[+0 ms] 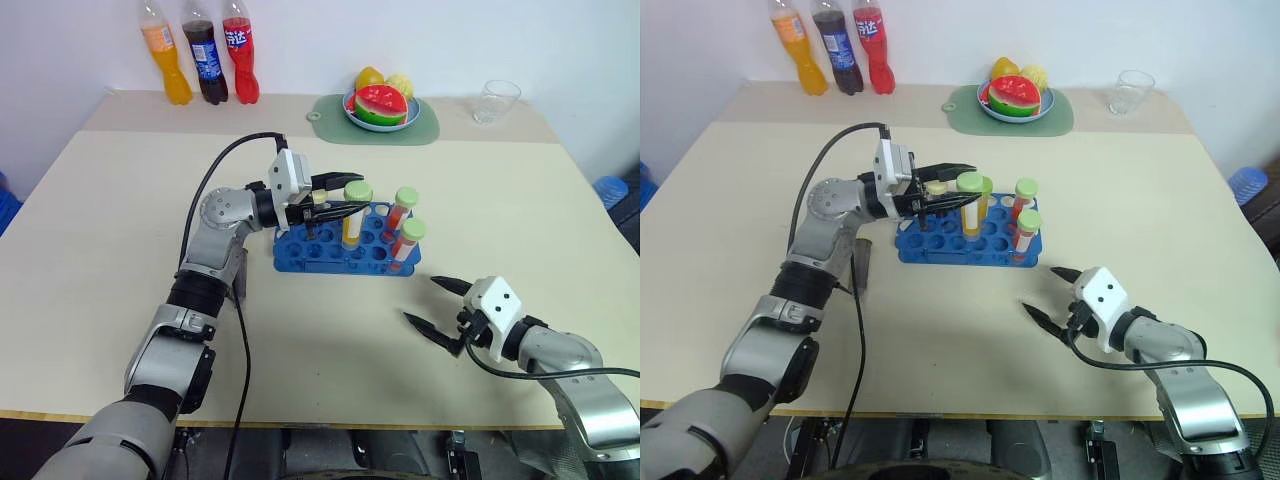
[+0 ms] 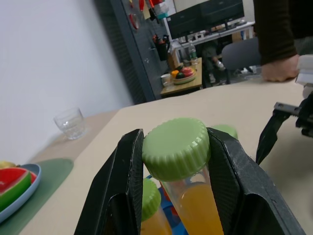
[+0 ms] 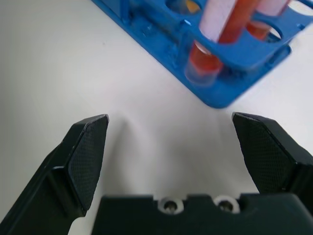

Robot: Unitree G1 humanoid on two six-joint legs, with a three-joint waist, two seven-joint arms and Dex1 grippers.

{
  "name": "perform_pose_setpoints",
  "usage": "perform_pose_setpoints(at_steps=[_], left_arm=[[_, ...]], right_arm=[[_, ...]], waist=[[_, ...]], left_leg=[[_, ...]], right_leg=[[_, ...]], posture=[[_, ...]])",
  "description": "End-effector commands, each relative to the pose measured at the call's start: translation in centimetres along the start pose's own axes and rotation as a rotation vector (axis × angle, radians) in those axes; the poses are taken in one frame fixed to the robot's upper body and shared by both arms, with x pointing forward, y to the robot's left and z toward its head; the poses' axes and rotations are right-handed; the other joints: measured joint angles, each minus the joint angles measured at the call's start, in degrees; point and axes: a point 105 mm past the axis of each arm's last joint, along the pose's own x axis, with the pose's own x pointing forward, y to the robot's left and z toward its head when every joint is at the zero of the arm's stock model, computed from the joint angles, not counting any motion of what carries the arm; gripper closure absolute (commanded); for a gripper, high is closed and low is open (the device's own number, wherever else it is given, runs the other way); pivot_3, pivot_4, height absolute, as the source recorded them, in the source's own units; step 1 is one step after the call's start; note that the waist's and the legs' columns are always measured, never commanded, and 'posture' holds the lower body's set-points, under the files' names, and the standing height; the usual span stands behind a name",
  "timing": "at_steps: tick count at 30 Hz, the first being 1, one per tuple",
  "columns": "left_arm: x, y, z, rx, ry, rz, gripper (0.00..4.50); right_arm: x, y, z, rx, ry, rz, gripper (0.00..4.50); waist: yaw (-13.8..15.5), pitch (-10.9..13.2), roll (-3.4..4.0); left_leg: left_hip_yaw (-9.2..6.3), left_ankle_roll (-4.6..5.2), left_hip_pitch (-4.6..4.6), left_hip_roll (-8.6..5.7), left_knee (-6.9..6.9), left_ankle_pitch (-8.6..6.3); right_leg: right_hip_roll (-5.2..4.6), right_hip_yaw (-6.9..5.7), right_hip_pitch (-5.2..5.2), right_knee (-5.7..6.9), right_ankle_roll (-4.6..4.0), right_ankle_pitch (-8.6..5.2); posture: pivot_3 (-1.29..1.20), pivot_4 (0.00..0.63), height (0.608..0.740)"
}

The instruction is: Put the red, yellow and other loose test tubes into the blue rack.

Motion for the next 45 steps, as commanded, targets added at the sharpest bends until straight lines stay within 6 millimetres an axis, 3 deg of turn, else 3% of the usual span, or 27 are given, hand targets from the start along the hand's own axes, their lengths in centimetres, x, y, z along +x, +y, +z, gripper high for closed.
perform_pose_setpoints(at_steps=[1, 5, 12, 20, 31, 35, 45], left_arm=[[0.2, 0.1, 0.8, 0.037, -0.024, -0.009, 3.15], [0.4, -0.6, 0.2, 0.043, -0.014, -0.040, 3.15], [1.0, -1.1, -0.2, 0.054, -0.009, -0.062, 3.15], [1.1, -1.4, -1.2, 0.086, 0.030, -0.071, 3.15], [2.2, -2.2, -1.4, 0.051, 0.006, -0.090, 3.15], [2.1, -2.4, -1.6, 0.050, 0.016, -0.098, 3.15], [1.6, -2.3, -2.3, 0.050, 0.048, -0.089, 3.15]], right_arm=[[-1.7, -0.7, 0.6, -0.025, -0.025, -0.025, 0.00], [-2.6, -1.2, 0.2, -0.021, -0.017, -0.039, 0.00], [-1.3, -2.1, -0.4, -0.013, -0.017, -0.045, 0.00], [-0.1, -2.8, -3.8, 0.003, 0.001, -0.052, 0.00], [-0.8, -2.2, -6.4, 0.004, -0.011, -0.042, 0.00], [-0.1, -1.3, -5.6, 0.001, -0.066, -0.029, 0.00], [0.8, -0.7, 0.4, -0.008, -0.292, -0.032, 0.00]], waist=[[0.0, 0.0, 0.00], [-0.2, 0.0, 0.00], [-0.2, 0.0, 0.01], [-0.1, 0.0, -0.01], [0.0, -0.1, -0.07], [-0.1, -0.1, -0.10], [-0.2, -0.2, -0.04]], left_leg=[[0.00, 0.00, -0.02, 0.00, 0.00, 0.00], [0.02, 0.02, -0.03, 0.00, 0.04, -0.01], [0.00, 0.03, 0.03, 0.03, 0.03, -0.02], [0.03, 0.05, 0.16, 0.02, 0.04, -0.03], [-0.02, 0.07, 0.29, 0.01, 0.08, -0.04], [-0.03, 0.08, 0.29, 0.01, 0.08, -0.05], [-0.06, 0.11, 0.28, 0.06, 0.06, -0.06]], right_leg=[[0.00, -0.01, 0.00, -0.01, 0.00, 0.00], [-0.02, -0.01, 0.01, -0.03, 0.00, 0.00], [0.03, -0.01, 0.01, 0.00, 0.00, 0.00], [0.03, 0.00, 0.18, -0.04, 0.01, 0.01], [0.02, 0.00, 0.44, -0.11, 0.01, 0.01], [0.02, 0.00, 0.45, -0.12, 0.00, 0.01], [0.08, 0.00, 0.37, -0.07, 0.00, 0.01]], posture=[[0.00, 0.150, 0.740], [0.00, 0.150, 0.740], [0.00, 0.150, 0.740], [0.00, 0.150, 0.740], [0.00, 0.150, 0.740], [0.00, 0.150, 0.740], [0.00, 0.150, 0.740]])
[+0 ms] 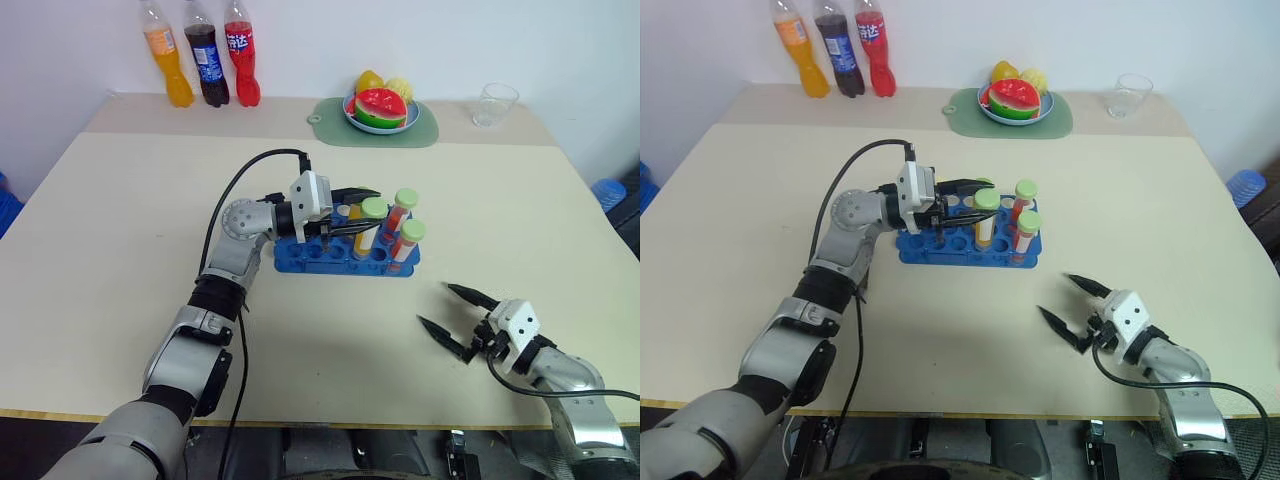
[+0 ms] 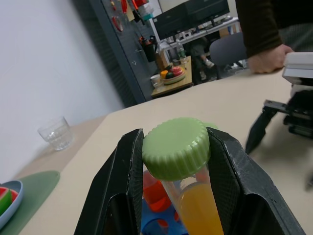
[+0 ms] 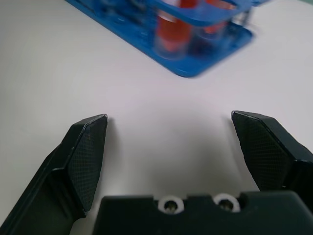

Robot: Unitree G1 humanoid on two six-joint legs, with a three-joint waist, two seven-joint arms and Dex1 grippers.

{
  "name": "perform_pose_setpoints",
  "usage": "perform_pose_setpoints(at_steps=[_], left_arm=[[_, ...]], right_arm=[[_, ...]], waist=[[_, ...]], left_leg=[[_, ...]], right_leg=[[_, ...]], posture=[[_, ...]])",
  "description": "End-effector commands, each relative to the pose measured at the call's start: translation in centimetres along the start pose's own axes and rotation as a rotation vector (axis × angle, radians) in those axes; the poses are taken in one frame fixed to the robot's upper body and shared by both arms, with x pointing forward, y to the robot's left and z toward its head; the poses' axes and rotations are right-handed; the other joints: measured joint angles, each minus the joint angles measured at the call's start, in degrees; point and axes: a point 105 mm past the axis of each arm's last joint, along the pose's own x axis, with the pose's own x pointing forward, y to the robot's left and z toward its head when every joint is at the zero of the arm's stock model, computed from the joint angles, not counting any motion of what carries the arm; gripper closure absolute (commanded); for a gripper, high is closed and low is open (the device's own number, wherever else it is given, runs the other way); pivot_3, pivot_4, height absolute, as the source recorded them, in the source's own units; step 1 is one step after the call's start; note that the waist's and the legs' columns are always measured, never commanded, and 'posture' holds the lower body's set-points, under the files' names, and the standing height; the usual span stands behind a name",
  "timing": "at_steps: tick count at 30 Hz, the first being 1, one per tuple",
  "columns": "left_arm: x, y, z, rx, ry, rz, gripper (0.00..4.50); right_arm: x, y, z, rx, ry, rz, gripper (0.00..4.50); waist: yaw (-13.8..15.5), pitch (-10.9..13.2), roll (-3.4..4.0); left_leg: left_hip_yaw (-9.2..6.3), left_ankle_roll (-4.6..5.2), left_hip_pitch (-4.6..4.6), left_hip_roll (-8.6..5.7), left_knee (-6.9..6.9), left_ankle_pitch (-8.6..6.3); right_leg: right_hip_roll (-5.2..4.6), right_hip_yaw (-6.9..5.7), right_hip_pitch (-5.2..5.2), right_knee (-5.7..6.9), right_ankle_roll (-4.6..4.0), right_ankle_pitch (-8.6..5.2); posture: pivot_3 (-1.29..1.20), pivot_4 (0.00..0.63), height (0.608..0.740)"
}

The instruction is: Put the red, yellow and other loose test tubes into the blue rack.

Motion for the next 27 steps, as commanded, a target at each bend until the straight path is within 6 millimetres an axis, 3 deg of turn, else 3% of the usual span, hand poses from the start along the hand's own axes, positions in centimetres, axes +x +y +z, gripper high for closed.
perform_pose_setpoints(at_steps=[1, 8, 16, 27], left_arm=[[-0.2, -0.5, -1.1, -0.013, 0.053, -0.017, 3.15], [-0.7, -0.2, -1.7, -0.010, 0.085, 0.004, 3.15], [-0.8, 0.0, -2.1, -0.012, 0.104, 0.013, 3.15], [-1.3, -1.2, -1.3, -0.039, 0.081, -0.037, 3.15]], right_arm=[[0.6, 0.0, 3.2, -0.028, -0.102, -0.012, 0.00], [1.2, -0.3, 7.2, -0.050, -0.162, -0.015, 0.00], [0.0, 0.5, 12.1, -0.061, -0.179, 0.020, 0.00], [1.9, 1.3, 14.3, -0.046, -0.168, 0.022, 0.00]], waist=[[0.1, 0.0, 0.00], [0.2, 0.0, 0.00], [0.1, 0.0, 0.01], [0.0, 0.0, 0.01]], left_leg=[[0.00, 0.00, 0.00, 0.00, 0.00, 0.00], [0.00, 0.00, -0.01, 0.00, 0.01, 0.00], [-0.02, 0.01, -0.01, 0.02, 0.00, -0.01], [0.00, 0.02, -0.03, 0.08, -0.01, -0.02]], right_leg=[[0.00, 0.00, 0.00, 0.00, 0.00, 0.00], [-0.01, 0.00, 0.00, -0.01, -0.01, 0.00], [0.01, 0.00, 0.00, 0.00, 0.00, 0.00], [0.03, 0.00, -0.04, -0.01, -0.03, -0.01]], posture=[[0.00, 0.150, 0.740], [0.00, 0.150, 0.740], [0.00, 0.150, 0.740], [0.00, 0.150, 0.740]])
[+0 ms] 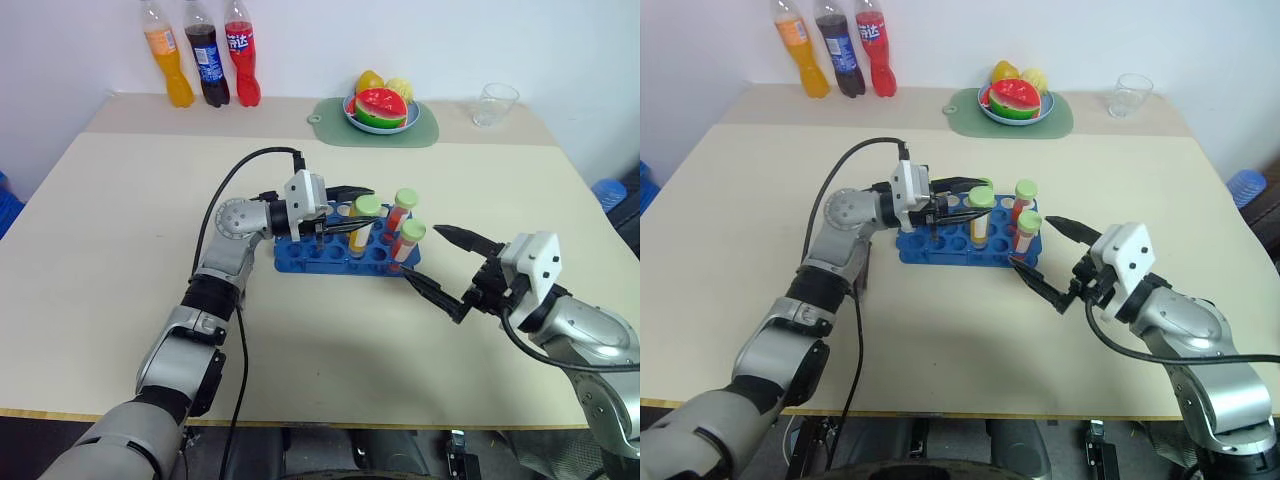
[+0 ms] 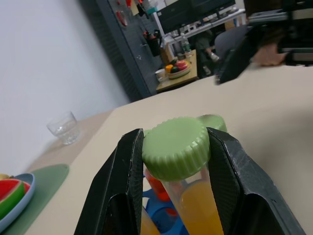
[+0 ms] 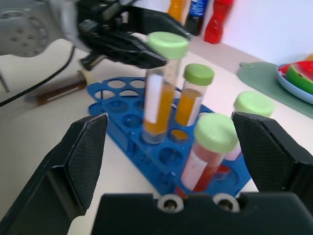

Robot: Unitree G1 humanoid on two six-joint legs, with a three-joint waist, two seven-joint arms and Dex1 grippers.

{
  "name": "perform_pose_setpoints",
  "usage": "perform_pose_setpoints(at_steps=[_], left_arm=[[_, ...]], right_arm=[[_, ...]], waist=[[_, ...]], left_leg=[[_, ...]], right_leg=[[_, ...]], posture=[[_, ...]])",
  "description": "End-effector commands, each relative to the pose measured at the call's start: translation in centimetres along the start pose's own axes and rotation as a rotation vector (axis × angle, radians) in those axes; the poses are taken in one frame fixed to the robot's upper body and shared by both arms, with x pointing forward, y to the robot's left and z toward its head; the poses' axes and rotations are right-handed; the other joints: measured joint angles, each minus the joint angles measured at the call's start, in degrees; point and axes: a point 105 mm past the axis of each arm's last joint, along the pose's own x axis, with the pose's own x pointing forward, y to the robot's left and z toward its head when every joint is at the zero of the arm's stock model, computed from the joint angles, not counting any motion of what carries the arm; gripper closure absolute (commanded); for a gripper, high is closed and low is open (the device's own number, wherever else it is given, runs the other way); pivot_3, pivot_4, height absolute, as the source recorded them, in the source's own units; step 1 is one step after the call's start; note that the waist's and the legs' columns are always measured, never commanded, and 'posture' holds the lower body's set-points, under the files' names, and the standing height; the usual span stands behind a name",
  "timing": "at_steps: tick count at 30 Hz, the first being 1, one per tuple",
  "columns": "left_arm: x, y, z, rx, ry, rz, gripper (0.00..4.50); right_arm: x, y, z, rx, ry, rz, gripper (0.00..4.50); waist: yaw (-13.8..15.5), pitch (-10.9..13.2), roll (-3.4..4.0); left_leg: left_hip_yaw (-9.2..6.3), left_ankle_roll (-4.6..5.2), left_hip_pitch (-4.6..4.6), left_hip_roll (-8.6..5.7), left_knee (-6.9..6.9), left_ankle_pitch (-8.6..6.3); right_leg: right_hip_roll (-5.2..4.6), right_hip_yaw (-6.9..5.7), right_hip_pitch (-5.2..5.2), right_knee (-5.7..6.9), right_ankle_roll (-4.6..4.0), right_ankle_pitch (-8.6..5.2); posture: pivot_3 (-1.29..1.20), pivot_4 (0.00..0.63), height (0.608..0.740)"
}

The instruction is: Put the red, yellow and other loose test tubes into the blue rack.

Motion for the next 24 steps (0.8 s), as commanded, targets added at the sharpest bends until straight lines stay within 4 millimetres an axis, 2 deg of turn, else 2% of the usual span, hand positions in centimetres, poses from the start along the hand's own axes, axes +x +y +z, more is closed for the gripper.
perform_pose_setpoints(at_steps=[1, 14, 17, 19, 20, 23, 24], left_arm=[[-0.3, -1.3, -1.3, -0.049, 0.049, -0.044, 3.15], [0.4, -1.5, -1.7, -0.061, 0.052, -0.056, 3.15], [0.3, -1.4, -1.6, -0.084, 0.045, -0.056, 3.15], [0.3, -1.3, -1.4, -0.106, 0.033, -0.061, 2.17], [0.4, -1.0, -1.2, -0.108, 0.026, -0.048, 1.87], [0.5, 0.0, -0.9, -0.082, 0.021, 0.017, 0.35], [0.5, 0.4, -0.5, -0.082, 0.006, 0.038, 0.01]], right_arm=[[0.5, 0.8, 1.5, -0.026, -0.036, 0.008, 0.00], [0.1, 1.9, 2.3, -0.026, 0.020, 0.009, 0.00], [0.3, 1.0, 1.2, -0.009, 0.033, -0.015, 0.00], [0.3, 0.8, 1.1, -0.013, 0.034, -0.023, 0.00], [0.3, 0.8, 1.1, -0.017, 0.033, -0.026, 0.00], [0.4, 0.8, 1.2, -0.029, 0.022, -0.032, 0.00], [0.4, 0.8, 1.3, -0.032, 0.017, -0.034, 0.00]], waist=[[0.1, 0.0, 0.00], [0.2, 0.0, -0.01], [0.1, 0.0, -0.02], [0.1, 0.0, -0.02], [0.1, 0.0, -0.02], [0.1, 0.0, -0.02], [0.1, 0.0, -0.02]], left_leg=[[0.00, 0.01, 0.00, 0.01, 0.00, 0.00], [0.00, 0.02, -0.33, 0.01, 0.01, -0.01], [0.00, 0.02, -0.32, 0.01, 0.01, -0.01], [0.01, 0.02, -0.33, 0.01, 0.01, -0.01], [0.01, 0.03, -0.32, 0.01, 0.01, -0.01], [0.01, 0.03, -0.37, 0.01, 0.01, -0.01], [0.00, 0.03, -0.37, 0.01, 0.01, -0.01]], right_leg=[[0.01, 0.00, -0.01, 0.00, 0.00, 0.00], [0.01, -0.02, -0.30, -0.03, 0.04, 0.02], [0.01, -0.02, -0.29, -0.03, 0.03, 0.02], [0.01, -0.02, -0.29, -0.03, 0.03, 0.02], [0.01, -0.02, -0.29, -0.03, 0.03, 0.02], [0.01, -0.02, -0.33, -0.03, 0.04, 0.02], [0.01, -0.02, -0.33, -0.03, 0.04, 0.02]], posture=[[0.00, 0.150, 0.740], [0.00, 0.150, 0.740], [0.00, 0.150, 0.740], [0.00, 0.150, 0.740], [0.00, 0.150, 0.740], [0.00, 0.150, 0.740], [0.00, 0.150, 0.740]])
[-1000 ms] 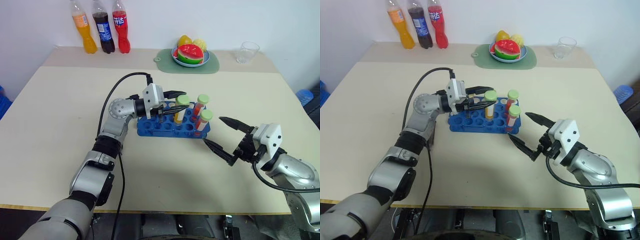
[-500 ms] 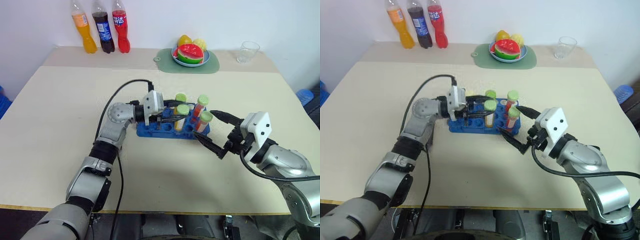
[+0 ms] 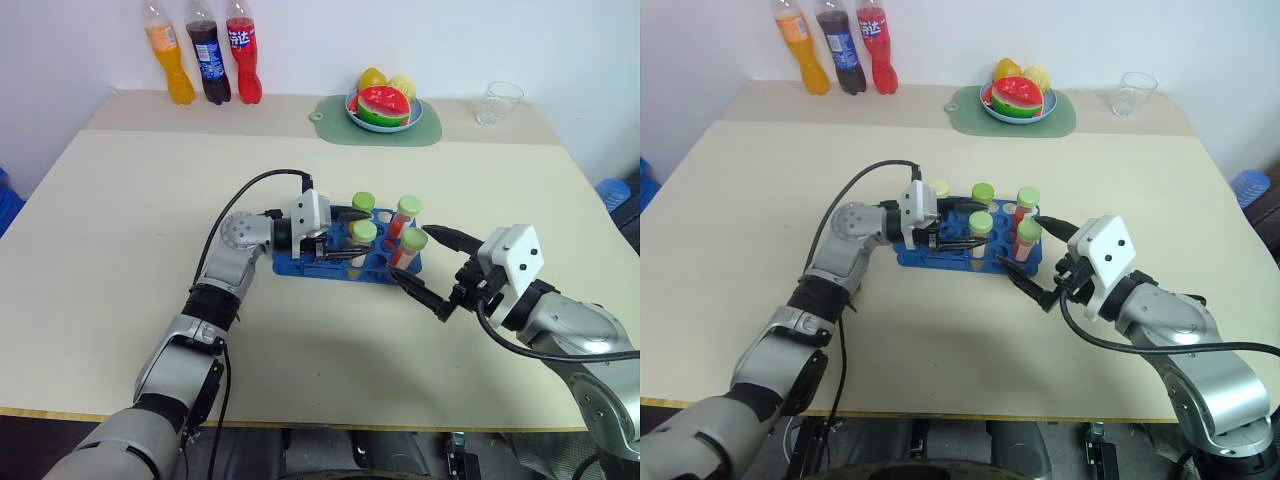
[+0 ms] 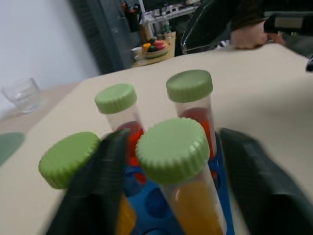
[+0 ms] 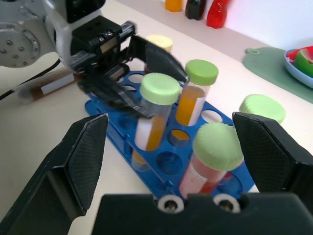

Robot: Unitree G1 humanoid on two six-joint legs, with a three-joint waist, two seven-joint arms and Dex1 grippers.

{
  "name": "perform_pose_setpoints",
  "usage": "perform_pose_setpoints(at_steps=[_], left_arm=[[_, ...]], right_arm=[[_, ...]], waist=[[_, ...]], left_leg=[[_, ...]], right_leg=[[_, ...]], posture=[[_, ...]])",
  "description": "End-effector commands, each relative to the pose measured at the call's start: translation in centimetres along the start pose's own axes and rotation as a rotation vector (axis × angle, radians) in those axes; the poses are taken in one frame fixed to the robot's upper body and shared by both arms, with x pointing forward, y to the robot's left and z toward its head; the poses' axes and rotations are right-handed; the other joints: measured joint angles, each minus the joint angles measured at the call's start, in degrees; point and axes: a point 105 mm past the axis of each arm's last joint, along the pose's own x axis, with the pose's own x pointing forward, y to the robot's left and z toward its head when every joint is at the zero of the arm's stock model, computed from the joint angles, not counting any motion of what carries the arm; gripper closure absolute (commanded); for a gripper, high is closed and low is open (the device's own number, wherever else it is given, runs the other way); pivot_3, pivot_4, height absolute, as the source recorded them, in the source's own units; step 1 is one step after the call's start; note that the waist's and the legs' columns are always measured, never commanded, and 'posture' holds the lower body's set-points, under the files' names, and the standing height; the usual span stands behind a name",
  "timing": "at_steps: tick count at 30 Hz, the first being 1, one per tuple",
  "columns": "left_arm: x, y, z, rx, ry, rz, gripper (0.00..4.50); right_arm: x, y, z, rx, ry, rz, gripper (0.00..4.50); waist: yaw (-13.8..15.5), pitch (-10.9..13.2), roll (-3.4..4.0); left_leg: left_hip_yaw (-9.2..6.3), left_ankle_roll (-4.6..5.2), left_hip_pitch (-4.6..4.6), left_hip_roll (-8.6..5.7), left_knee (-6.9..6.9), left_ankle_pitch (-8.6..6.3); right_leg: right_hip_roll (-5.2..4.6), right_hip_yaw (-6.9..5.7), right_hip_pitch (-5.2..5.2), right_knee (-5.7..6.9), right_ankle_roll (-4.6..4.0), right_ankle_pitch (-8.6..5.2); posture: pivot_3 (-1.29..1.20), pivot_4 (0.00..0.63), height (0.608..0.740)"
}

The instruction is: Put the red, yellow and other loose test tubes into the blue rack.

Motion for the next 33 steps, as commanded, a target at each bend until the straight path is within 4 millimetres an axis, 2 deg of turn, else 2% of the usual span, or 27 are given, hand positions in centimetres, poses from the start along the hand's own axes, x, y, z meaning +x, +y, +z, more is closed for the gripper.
perform_pose_setpoints(at_steps=[1, 6, 10, 12, 16, 20, 27, 33], left_arm=[[-0.2, 2.0, 2.3, 0.052, -0.070, 0.096, 0.01], [-1.6, 4.6, 5.3, 0.086, -0.166, 0.237, 0.01], [-3.3, 6.3, 6.7, 0.086, -0.181, 0.346, 0.01], [-4.4, 7.0, 6.9, 0.099, -0.169, 0.415, 0.01], [-6.6, 8.1, 6.6, 0.077, -0.129, 0.533, 0.01], [-9.5, 9.5, 6.3, 0.034, -0.104, 0.694, 0.01], [-15.5, 10.8, 5.4, -0.032, -0.051, 0.968, 0.01], [-17.7, 10.2, 4.2, -0.094, -0.009, 1.076, 0.01]], right_arm=[[-0.1, 0.0, 0.9, -0.031, -0.048, -0.013, 0.00], [-0.3, -0.2, 1.1, -0.044, -0.076, -0.038, 0.00], [-0.4, -1.6, 1.6, -0.082, -0.106, -0.117, 0.00], [-0.6, -3.4, 0.5, -0.076, -0.100, -0.164, 0.00], [-0.9, -6.1, -2.1, -0.086, -0.082, -0.231, 0.00], [-0.9, -8.5, -3.1, -0.104, -0.089, -0.311, 0.00], [-0.8, -10.3, -3.3, -0.119, -0.140, -0.386, 0.00], [-0.1, -12.0, -3.1, -0.082, -0.181, -0.460, 0.00]], waist=[[0.0, 0.0, 0.00], [0.0, 0.0, -0.01], [-0.1, 0.0, -0.01], [-0.1, 0.0, -0.01], [0.0, 0.0, -0.01], [-0.1, 0.0, 0.01], [-0.3, 0.0, 0.04], [0.0, 0.0, 0.03]], left_leg=[[0.00, 0.00, -0.01, 0.00, 0.00, 0.00], [-0.01, 0.00, -0.03, 0.00, 0.00, 0.00], [0.00, 0.00, -0.02, 0.00, 0.00, 0.00], [-0.01, 0.00, -0.01, 0.00, 0.00, 0.00], [0.02, 0.00, -0.03, -0.02, 0.00, 0.00], [0.02, -0.01, 0.02, 0.00, 0.00, 0.00], [0.04, -0.01, 0.05, 0.05, -0.04, 0.00], [0.05, -0.02, 0.02, 0.05, -0.01, 0.01]], right_leg=[[0.00, 0.00, -0.01, 0.00, 0.00, 0.00], [0.00, -0.01, -0.03, 0.00, 0.02, 0.01], [0.00, -0.01, -0.04, 0.03, 0.03, 0.02], [0.01, -0.01, -0.03, 0.03, 0.03, 0.02], [-0.01, -0.01, -0.02, 0.00, 0.04, 0.02], [0.00, -0.01, -0.01, 0.05, 0.10, 0.06], [0.02, -0.01, -0.08, 0.15, 0.14, 0.08], [-0.07, -0.03, -0.06, 0.16, 0.16, 0.11]], posture=[[0.00, 0.150, 0.740], [0.00, 0.150, 0.740], [0.00, 0.150, 0.740], [0.00, 0.150, 0.740], [0.00, 0.150, 0.740], [0.00, 0.150, 0.740], [0.00, 0.150, 0.740], [0.00, 0.150, 0.740]])
